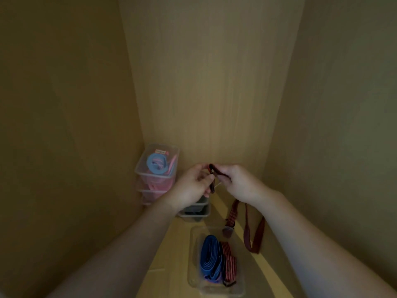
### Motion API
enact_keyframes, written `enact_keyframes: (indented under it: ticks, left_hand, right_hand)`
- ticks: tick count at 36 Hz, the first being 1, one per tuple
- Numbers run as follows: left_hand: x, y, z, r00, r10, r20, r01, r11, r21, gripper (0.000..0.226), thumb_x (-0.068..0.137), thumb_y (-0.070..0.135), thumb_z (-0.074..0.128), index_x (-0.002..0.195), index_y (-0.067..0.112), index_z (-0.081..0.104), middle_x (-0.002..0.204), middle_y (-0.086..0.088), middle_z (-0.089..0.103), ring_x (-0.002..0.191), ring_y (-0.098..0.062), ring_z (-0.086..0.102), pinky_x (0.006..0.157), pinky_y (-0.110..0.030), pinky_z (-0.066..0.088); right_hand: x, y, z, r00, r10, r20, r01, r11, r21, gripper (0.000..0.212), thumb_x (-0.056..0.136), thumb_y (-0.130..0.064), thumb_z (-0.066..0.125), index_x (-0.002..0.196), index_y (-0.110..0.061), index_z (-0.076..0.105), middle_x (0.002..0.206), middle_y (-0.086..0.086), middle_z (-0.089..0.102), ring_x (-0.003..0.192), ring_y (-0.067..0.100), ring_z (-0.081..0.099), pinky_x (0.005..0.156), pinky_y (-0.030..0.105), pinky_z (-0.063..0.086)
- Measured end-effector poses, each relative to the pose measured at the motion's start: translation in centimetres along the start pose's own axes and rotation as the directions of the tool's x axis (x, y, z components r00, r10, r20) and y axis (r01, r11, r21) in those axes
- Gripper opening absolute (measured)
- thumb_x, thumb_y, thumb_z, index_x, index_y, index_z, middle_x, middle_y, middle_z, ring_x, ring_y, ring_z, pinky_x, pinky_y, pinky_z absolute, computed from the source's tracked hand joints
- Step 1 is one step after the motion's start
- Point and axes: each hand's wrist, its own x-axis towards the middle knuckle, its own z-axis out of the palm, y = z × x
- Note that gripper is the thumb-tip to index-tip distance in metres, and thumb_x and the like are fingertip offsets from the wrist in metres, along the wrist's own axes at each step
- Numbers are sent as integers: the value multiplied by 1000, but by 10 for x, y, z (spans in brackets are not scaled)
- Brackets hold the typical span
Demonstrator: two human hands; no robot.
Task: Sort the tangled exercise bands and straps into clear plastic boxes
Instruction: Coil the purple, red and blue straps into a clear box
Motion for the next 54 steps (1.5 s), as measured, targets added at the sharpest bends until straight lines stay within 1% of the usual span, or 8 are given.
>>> enact_keyframes:
  ticks: [7, 15, 20, 26, 33, 42, 48, 54]
  left_hand:
    - [-1, -1, 0, 997, -1, -76, -15, 978, -207, 29, 99, 6, 49, 127, 8, 47, 95, -22, 59, 77, -18, 63, 75, -27, 58]
    - [-2, -4, 1, 997, -46, -65, 19, 928, -372, 13, 97, 6, 51, 110, 7, 50, 98, -18, 60, 90, -22, 65, 90, -35, 56]
    - [1, -17, -9, 994, -10, -107, 17, 998, 58, 8, 92, 30, 62, 90, 22, 60, 88, -1, 67, 87, -18, 64, 85, -37, 50]
    - [0, -14, -13, 1000, -3, 16, 2, 995, 103, 14, 86, 29, 70, 76, 23, 61, 72, 1, 62, 67, -12, 56, 68, -33, 44]
    - [-4, -8, -16, 986, -57, 156, 54, 998, 18, 31, 92, 28, 62, 122, 20, 58, 87, 16, 64, 76, 3, 59, 68, -16, 44]
    - [-9, -7, -6, 994, -33, 100, 32, 999, 9, 22, 97, 23, 55, 114, 12, 63, 75, 8, 57, 64, -6, 52, 65, -23, 47]
    - [-11, -8, 1, 995, -60, 84, 73, 984, -162, 11, 99, 14, 51, 104, 8, 57, 74, -5, 55, 64, -9, 56, 66, -23, 54]
    - [-9, -4, 0, 996, -90, 26, 94, 924, -370, 15, 99, 6, 48, 113, 3, 50, 83, -12, 59, 65, -14, 62, 66, -27, 57]
  right_hand:
    - [-9, 4, 13, 995, -34, 89, 40, 997, -59, 51, 98, -6, 47, 145, -24, 40, 116, -16, 51, 100, -8, 47, 80, -1, 33]
    - [-14, 3, 17, 985, -145, -97, 136, 986, -94, 39, 94, -19, 59, 133, -18, 56, 108, -10, 61, 93, -4, 57, 80, 7, 39]
    - [-15, 8, 7, 984, -164, -69, 148, 970, -192, 28, 96, -23, 56, 122, -17, 64, 89, -11, 58, 76, -3, 52, 68, 17, 37]
    - [-11, 6, 2, 979, -206, -5, 198, 948, -250, 24, 95, -24, 57, 113, -12, 68, 95, 4, 68, 85, 16, 60, 76, 34, 49]
    - [-12, 2, 0, 970, -227, -83, 201, 948, -247, 26, 93, -26, 61, 113, -12, 70, 93, 5, 71, 83, 18, 65, 74, 36, 52]
    - [-11, 3, 6, 961, -245, -132, 200, 939, -281, 31, 95, -14, 58, 123, -2, 63, 105, 15, 70, 93, 25, 67, 82, 27, 50]
    - [-12, 4, 14, 991, -112, -76, 94, 973, -209, 45, 100, -8, 44, 144, -11, 40, 138, 10, 53, 125, 20, 52, 104, 26, 41]
    - [-19, 5, 19, 991, -131, -1, 130, 983, -129, 55, 98, -3, 41, 146, -28, 37, 128, 5, 56, 116, 17, 54, 99, 29, 44]
